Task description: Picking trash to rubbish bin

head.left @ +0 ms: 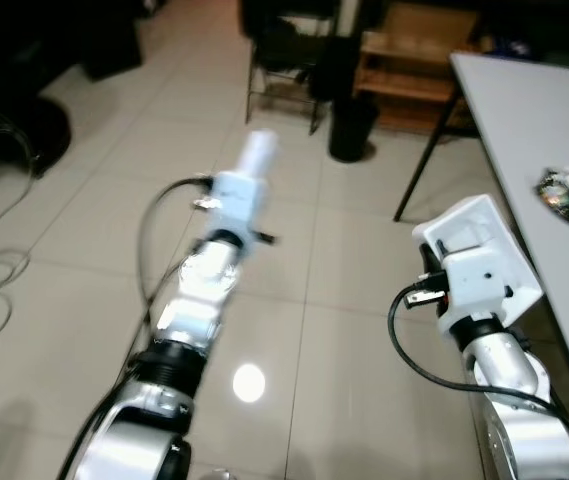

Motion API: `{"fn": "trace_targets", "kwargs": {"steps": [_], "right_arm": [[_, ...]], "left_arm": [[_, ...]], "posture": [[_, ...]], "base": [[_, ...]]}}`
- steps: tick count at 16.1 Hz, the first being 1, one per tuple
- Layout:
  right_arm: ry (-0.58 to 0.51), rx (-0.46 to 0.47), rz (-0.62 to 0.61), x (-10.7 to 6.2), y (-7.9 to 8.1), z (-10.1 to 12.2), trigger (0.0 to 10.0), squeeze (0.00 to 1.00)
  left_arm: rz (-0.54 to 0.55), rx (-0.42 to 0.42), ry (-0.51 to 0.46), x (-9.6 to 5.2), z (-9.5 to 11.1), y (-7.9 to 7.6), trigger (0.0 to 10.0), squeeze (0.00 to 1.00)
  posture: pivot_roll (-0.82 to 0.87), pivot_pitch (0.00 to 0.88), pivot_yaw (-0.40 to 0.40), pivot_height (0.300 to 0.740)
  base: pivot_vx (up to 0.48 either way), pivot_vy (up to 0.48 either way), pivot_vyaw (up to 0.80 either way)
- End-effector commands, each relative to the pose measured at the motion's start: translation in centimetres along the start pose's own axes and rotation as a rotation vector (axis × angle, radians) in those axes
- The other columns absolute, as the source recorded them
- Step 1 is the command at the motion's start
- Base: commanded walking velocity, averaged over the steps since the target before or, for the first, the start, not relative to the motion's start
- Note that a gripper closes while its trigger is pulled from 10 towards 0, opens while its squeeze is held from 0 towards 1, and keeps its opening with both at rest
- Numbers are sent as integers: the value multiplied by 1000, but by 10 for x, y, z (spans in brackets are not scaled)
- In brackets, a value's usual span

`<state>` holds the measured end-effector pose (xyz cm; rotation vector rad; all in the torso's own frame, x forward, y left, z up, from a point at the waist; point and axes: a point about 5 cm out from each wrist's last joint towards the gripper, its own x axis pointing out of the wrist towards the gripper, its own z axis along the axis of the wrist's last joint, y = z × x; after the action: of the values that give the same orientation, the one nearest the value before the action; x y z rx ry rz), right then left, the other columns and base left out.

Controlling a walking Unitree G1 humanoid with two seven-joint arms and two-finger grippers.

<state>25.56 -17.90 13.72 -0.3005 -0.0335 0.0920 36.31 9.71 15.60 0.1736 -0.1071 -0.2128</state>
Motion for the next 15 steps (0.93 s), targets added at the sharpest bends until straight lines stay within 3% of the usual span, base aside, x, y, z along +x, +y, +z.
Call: {"fn": "trace_targets", "kwargs": {"steps": [1, 9, 15], "right_arm": [[4, -9, -18, -3, -7, 0, 10000, 0], [0, -10, -12, -2, -7, 0, 10000, 0], [-3, -11, -8, -2, -6, 1, 10000, 0]], "left_arm": [[-41, -13, 2, 1, 1, -15, 0, 0], [-40, -18, 4, 2, 1, -16, 0, 0], [-38, -21, 7, 2, 0, -15, 0, 0]], "posture": [[132, 69, -48, 740], [127, 69, -50, 740], [129, 70, -53, 740]], "base": [[274, 0, 0], [319, 0, 0], [480, 0, 0]]}}
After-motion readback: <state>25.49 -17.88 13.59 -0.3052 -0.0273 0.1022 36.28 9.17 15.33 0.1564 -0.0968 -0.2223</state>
